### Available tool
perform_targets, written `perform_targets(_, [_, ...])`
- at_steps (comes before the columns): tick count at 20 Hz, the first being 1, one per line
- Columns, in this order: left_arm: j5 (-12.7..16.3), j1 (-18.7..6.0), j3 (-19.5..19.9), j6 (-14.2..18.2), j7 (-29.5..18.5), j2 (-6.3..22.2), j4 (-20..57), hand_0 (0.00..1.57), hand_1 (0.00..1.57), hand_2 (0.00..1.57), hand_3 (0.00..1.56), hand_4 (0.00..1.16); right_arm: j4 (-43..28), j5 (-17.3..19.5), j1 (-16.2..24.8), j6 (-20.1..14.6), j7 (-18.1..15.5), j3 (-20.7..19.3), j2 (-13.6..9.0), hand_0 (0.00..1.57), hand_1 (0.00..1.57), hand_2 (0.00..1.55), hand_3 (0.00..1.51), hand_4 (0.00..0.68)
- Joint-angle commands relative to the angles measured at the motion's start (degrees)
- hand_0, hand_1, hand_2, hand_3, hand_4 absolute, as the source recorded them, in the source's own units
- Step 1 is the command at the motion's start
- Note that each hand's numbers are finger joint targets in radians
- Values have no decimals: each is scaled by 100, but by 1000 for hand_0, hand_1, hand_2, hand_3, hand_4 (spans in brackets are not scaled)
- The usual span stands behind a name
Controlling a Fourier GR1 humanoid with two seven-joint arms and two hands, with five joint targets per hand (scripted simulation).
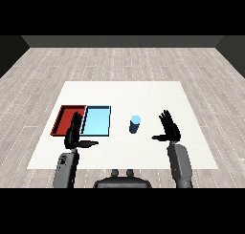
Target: Pick the blue can and put it in the blue box
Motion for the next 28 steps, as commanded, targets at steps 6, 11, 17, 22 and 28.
perform_targets(6, [213,11,283,-250,-141,217,92,0,0,0,0,0,621,153,-568,-568,29,284,436,0,0,0,0,0])
perform_targets(11, [284,365,117,-273,288,146,-477,0,0,0,0,0,1130,220,-777,-671,-230,258,445,0,0,0,0,0])
perform_targets(17, [20,112,-82,-24,95,-109,-176,0,0,0,0,0,2120,165,-1196,-515,-814,451,543,0,0,0,0,0])
perform_targets(22, [70,134,-69,22,447,-66,-580,0,0,0,0,0,1767,259,-1090,-981,-626,1043,549,0,0,0,0,0])
perform_targets(28, [130,296,37,-174,164,5,-344,0,0,0,0,0,2711,321,-1740,-1149,-860,914,551,0,0,0,0,0])
